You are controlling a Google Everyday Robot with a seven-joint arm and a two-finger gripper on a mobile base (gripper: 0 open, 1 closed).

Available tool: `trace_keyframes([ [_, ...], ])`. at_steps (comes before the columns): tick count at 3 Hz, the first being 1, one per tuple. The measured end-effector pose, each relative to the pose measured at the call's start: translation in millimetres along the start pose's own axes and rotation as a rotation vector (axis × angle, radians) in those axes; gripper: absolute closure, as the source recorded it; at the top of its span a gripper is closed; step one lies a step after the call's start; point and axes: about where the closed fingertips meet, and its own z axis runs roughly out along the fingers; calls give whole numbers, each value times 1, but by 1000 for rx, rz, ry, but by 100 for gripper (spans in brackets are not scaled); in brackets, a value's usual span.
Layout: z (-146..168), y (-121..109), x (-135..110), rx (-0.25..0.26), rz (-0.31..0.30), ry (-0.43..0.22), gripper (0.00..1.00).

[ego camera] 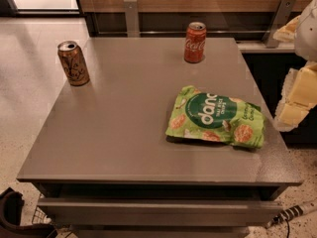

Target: Move green rice chip bag near orange can

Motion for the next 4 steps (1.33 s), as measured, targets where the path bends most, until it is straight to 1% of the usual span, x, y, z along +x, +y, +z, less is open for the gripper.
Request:
trace_keyframes([
  [1, 0, 0, 0, 0, 0, 0, 0],
  [2, 11, -7, -5, -6, 8, 32, 0],
  [3, 52, -18, -14, -60, 23, 7, 0],
  [4, 106, -14, -30, -158, 45, -88, 0],
])
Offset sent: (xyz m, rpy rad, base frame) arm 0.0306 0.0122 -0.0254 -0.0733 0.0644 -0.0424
